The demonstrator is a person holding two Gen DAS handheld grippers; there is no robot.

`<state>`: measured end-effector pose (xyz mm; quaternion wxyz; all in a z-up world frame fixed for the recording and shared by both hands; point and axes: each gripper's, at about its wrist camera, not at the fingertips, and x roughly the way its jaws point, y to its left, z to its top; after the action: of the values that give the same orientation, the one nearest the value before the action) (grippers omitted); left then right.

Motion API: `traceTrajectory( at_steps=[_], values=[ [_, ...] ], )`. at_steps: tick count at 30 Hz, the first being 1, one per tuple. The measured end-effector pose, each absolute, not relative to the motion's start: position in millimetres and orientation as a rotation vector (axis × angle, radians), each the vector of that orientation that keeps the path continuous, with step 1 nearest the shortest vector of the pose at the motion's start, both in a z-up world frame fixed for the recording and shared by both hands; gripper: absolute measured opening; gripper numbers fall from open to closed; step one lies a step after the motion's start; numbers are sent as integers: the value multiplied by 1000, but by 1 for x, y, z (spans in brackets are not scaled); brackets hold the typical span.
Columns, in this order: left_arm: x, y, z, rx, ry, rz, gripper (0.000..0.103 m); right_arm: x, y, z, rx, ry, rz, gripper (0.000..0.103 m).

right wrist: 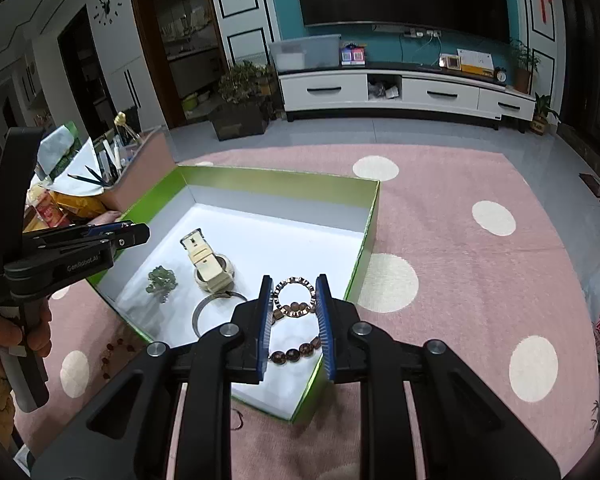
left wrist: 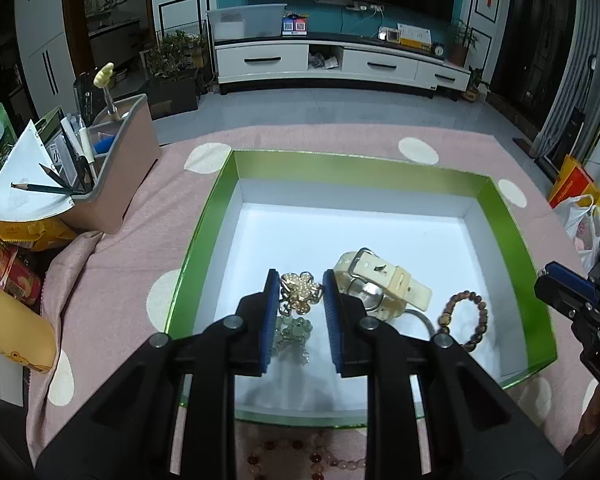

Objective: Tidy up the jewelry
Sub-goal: 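Lower the brooch into the box and open the left tool while the right tool releases the ring, then withdraw both open tools from the box back over the table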

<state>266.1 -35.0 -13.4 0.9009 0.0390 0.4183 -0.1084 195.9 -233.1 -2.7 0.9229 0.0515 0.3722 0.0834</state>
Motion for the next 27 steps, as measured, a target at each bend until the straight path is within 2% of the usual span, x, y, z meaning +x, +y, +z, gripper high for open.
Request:
traceTrajectory(
  at_steps=[17,18,19,20,21,22,24,27],
  values=[
    [277,-44,-26,137,903,-212,23,225,-225,-21,80,835,160,23],
    [277,-43,-26,138,903,-213,26,226,-226,-21,87,834,165,24],
    [277,-44,-26,138,902,-213,35,225,-227,-21,95,833,173,30],
    [277,-44,-26,138,899,-213,40,224,-228,-19,113,827,184,43],
    [276,-44,-25,135,894,-218,48,223,-230,-18,123,822,181,46],
    [275,-44,-24,133,890,-220,52,222,-231,-17,138,816,186,47],
    [274,-44,-22,131,884,-219,53,221,-236,-14,161,807,185,47],
    [269,-38,-16,104,871,-224,69,214,-244,-8,195,791,186,47]
  ],
)
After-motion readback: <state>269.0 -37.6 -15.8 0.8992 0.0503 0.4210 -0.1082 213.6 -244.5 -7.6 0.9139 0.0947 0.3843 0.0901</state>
